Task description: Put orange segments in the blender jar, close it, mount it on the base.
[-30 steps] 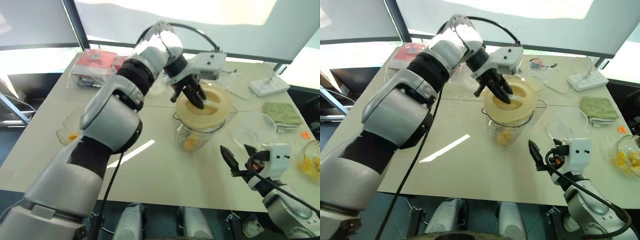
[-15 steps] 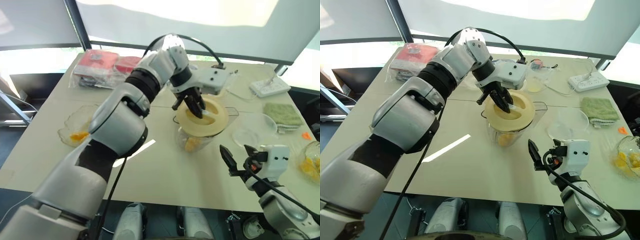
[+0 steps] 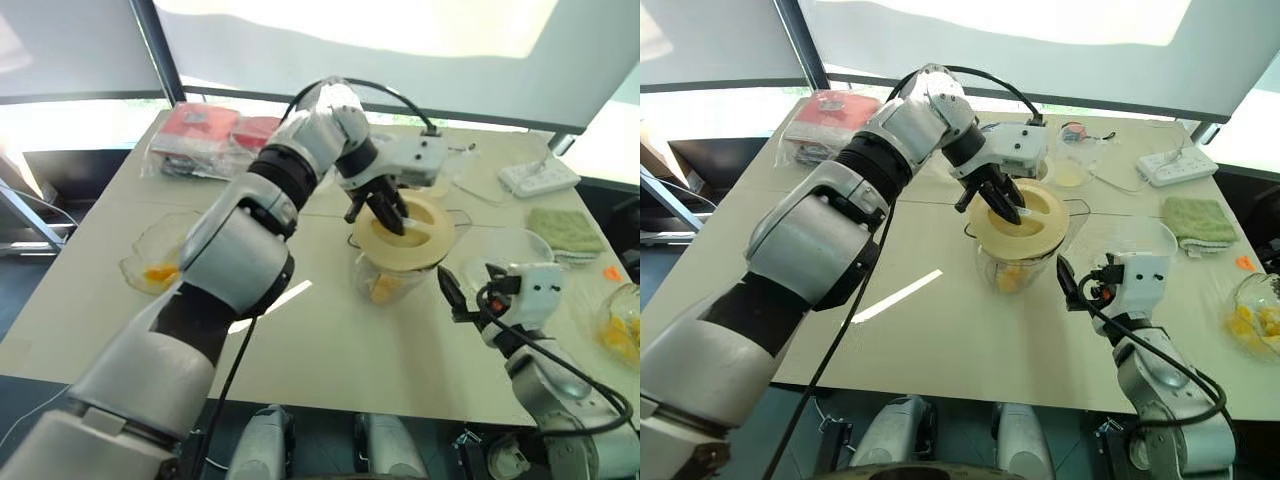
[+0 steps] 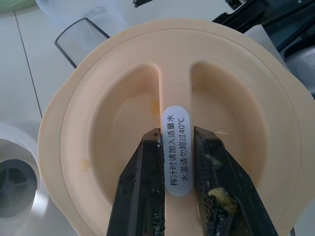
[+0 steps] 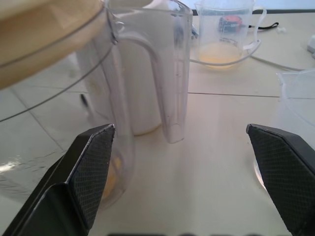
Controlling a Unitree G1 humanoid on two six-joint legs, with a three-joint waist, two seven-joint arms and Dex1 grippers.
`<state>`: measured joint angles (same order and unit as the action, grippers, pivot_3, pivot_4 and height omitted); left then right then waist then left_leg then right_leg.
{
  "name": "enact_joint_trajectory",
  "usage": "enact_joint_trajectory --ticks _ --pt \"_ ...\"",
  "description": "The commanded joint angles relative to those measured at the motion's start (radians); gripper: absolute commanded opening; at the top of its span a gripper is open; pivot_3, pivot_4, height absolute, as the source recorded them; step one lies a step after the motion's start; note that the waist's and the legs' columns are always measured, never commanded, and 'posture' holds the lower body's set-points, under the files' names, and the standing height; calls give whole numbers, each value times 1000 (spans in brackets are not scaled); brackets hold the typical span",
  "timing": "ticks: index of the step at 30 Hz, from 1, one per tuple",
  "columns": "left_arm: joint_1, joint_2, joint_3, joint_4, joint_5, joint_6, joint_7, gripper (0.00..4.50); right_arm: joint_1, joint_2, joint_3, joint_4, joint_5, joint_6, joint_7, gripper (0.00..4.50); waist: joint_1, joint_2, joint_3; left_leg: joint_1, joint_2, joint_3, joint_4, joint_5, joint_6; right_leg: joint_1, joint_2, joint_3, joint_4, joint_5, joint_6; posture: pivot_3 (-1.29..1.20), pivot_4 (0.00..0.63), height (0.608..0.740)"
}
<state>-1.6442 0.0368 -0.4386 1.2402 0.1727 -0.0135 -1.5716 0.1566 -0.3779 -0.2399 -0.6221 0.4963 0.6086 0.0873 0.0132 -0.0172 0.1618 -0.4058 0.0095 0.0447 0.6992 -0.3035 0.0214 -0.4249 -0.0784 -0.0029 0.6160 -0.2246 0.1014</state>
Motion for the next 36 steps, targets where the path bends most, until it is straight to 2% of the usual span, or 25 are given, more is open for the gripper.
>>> enact_joint_trajectory --ticks 1,9,22,25,30,31,36 --pt "43 -13 -24 18 56 -21 -8 246 -60 -21 6 64 -20 -40 62 4500 0 0 0 0 0 0 0 0 0 0 0 0 0 0 0 0 150 740" --pt "47 -10 -27 15 61 -36 -43 246 -199 -17 41 279 -72 -120 162 4500 -2 1 0 1 0 0 0 0 0 0 1 0 1 0 0 0 150 740" --pt "74 3 -91 23 66 -70 -43 246 -324 -21 52 500 -132 -235 272 4500 -5 2 -1 2 0 0 0 0 0 0 1 0 3 0 0 0 150 740" --pt "83 7 -105 25 72 -78 -43 246 -337 -16 52 505 -137 -245 280 3729 -5 3 -3 4 0 0 0 0 0 2 1 0 3 0 0 0 150 740" --pt "92 9 -109 26 74 -76 -43 246 -337 -9 55 489 -149 -252 278 1227 -4 3 -3 8 1 0 -1 0 0 6 1 0 2 0 0 0 150 740" --pt "94 9 -109 26 75 -75 -43 246 -334 -6 54 483 -151 -251 275 844 -5 3 -3 9 1 0 -1 0 0 7 1 0 2 0 0 0 150 740" --pt "106 13 -101 22 74 -63 -43 246 -317 12 51 432 -164 -226 238 847 -5 3 -3 11 2 0 -1 0 0 10 1 0 2 0 0 0 150 740"
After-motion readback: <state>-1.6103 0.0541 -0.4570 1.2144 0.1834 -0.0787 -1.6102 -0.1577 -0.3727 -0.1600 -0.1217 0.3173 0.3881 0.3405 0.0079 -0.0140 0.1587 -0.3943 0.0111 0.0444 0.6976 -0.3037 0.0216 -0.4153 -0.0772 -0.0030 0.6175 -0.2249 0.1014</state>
